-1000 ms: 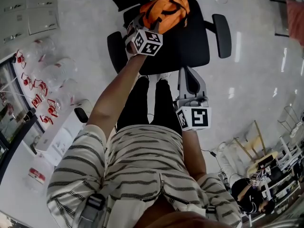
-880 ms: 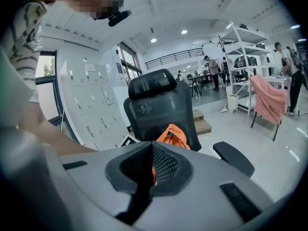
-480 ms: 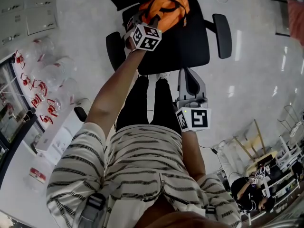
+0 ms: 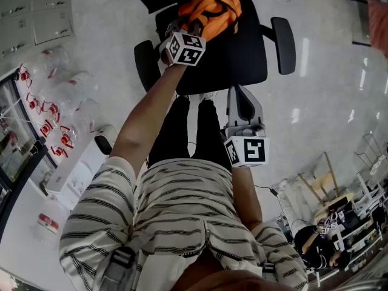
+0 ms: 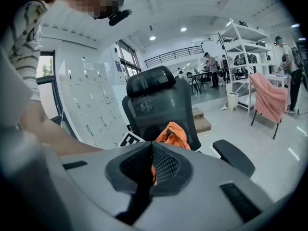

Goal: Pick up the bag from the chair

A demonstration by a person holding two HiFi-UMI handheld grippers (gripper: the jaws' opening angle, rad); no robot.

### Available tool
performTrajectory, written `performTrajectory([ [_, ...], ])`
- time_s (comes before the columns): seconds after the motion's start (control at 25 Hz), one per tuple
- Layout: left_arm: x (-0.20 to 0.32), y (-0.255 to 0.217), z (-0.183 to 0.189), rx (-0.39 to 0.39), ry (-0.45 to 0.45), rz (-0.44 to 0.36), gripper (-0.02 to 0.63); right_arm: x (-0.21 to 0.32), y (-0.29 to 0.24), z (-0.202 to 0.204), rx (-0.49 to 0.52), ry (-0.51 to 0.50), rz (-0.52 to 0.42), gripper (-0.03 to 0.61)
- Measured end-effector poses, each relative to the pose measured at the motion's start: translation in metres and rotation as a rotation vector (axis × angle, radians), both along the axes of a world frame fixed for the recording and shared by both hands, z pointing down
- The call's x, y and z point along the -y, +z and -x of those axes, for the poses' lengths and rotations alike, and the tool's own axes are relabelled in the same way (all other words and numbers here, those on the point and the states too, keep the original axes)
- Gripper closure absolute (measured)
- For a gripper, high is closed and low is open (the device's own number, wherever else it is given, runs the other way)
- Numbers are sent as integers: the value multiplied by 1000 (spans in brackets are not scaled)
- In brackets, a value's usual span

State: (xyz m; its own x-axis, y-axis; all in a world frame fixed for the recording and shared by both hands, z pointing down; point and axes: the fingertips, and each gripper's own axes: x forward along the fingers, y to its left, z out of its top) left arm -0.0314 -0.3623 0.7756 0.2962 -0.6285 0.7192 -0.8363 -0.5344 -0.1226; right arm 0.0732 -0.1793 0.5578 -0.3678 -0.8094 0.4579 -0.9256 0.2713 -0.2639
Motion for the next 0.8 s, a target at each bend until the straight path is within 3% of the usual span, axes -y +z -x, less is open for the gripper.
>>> performTrajectory([
  [0.8, -7, -28, -4, -88, -79, -6, 578, -8, -7, -9, 17, 6, -17, 560],
])
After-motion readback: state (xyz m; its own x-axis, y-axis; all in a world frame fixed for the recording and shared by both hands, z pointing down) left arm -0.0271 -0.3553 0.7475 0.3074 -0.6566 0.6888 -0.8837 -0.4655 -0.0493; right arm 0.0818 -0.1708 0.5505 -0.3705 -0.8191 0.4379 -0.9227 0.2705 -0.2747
